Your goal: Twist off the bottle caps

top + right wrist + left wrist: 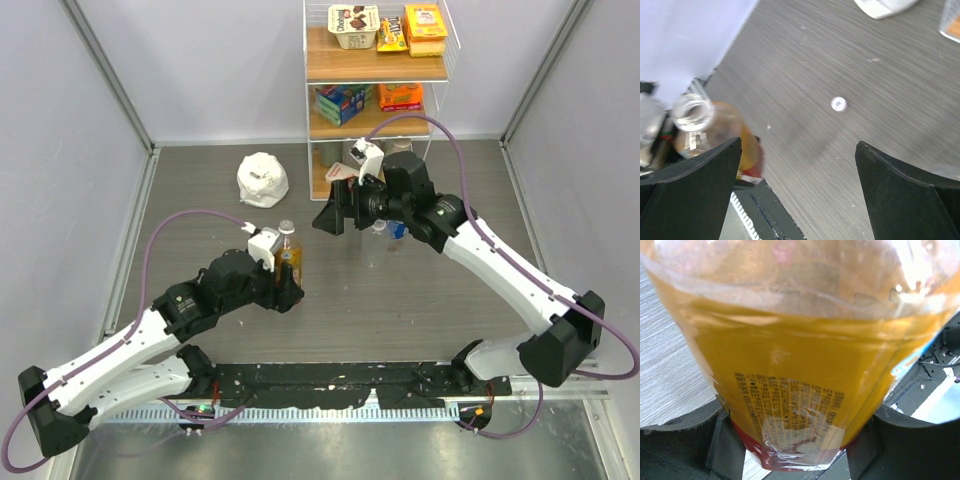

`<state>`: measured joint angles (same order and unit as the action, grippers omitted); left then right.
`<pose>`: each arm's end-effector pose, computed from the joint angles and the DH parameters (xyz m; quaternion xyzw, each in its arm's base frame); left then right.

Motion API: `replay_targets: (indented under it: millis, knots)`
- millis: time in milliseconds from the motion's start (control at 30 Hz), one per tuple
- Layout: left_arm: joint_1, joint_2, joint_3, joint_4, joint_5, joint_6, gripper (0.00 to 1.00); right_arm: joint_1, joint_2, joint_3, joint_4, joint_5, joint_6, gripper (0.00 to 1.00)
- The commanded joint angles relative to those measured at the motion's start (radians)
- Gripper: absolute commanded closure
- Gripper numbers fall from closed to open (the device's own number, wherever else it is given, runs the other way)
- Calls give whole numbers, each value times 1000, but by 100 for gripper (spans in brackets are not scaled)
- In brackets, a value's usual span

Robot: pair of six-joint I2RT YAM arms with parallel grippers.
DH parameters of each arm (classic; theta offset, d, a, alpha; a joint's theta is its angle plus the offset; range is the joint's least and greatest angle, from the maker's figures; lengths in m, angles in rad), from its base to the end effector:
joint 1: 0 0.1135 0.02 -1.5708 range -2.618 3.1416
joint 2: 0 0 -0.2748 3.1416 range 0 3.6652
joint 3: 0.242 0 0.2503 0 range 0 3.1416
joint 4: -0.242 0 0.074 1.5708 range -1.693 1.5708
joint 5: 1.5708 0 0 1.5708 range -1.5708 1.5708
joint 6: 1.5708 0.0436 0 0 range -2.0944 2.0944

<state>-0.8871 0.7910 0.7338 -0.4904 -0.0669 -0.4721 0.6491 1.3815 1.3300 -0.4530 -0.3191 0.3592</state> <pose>0.1116 -0.1324 0.2937 0.1635 0.8562 -0.2848 0.3989 0.2427 0.2014 0.3750 -0.2027 0.8297 0.3622 0.3733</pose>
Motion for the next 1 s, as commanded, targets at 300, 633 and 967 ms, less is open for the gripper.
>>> replay_targets:
  millis: [300,633,967]
  knots:
    - [0,-26,-1,176,257,12,99,15,-84,-97,389,-500,55,0]
    - [0,51,47,200,368,30,99,37,-55,-107,488,-566,107,14]
    - [0,33,38,210,355,33,99,38,-30,-98,485,-626,104,44]
